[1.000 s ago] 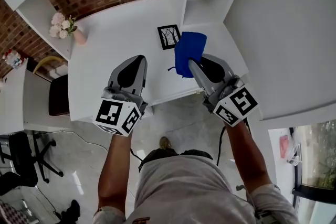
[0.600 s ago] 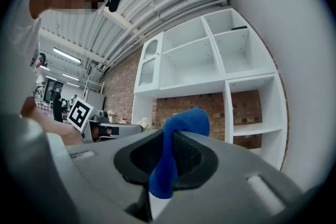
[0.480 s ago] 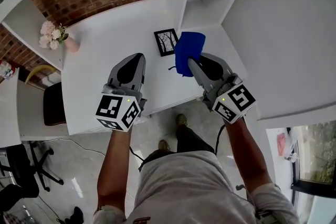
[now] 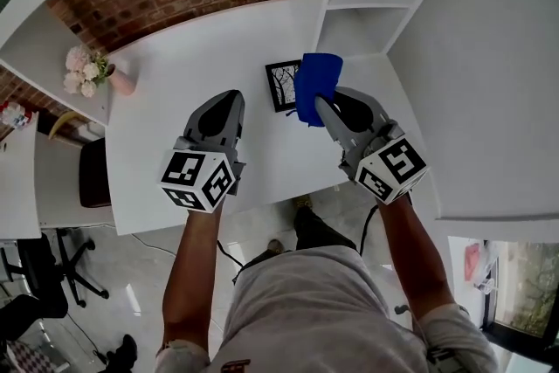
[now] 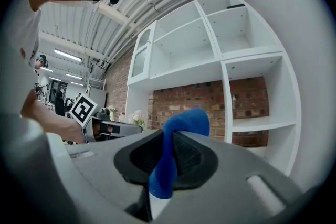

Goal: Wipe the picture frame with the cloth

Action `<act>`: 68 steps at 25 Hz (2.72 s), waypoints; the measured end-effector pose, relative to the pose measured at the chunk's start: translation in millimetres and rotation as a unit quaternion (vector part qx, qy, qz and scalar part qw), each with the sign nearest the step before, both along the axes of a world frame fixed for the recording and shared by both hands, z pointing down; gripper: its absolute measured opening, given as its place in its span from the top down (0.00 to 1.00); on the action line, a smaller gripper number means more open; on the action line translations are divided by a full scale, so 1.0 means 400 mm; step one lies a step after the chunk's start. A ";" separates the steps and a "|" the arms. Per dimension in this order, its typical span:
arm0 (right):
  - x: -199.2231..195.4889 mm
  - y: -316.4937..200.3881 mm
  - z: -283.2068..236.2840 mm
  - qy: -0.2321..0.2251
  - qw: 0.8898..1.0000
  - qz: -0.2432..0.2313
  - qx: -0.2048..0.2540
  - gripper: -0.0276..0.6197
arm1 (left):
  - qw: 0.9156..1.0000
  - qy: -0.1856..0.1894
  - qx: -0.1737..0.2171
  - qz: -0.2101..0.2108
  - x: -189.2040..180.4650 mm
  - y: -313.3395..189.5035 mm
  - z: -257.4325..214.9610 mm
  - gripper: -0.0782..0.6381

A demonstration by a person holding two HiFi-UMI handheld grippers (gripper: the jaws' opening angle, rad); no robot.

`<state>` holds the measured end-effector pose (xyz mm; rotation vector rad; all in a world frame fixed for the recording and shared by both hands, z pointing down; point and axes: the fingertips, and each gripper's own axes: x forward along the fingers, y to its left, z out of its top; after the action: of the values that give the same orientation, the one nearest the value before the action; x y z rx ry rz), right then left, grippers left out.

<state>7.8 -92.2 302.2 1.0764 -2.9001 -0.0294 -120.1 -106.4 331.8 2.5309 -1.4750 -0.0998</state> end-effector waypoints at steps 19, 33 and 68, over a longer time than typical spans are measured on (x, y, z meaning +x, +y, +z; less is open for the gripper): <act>-0.010 -0.339 0.169 0.050 0.995 -0.059 -0.064 0.88 | 0.988 -0.033 -0.143 -0.044 0.046 -0.311 0.219 0.78; -0.055 -0.408 0.291 0.080 0.987 -0.039 -0.137 0.88 | 0.939 -0.030 -0.341 0.015 0.074 -0.357 0.478 0.65; -0.181 -0.491 0.582 0.176 0.933 -0.061 -0.309 0.88 | 0.881 -0.080 -0.464 0.042 0.099 -0.384 0.655 0.64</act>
<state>-64.7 -288.7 535.0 0.6868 -2.3804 0.5820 -80.7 -260.0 593.9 1.8084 -1.0594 0.6811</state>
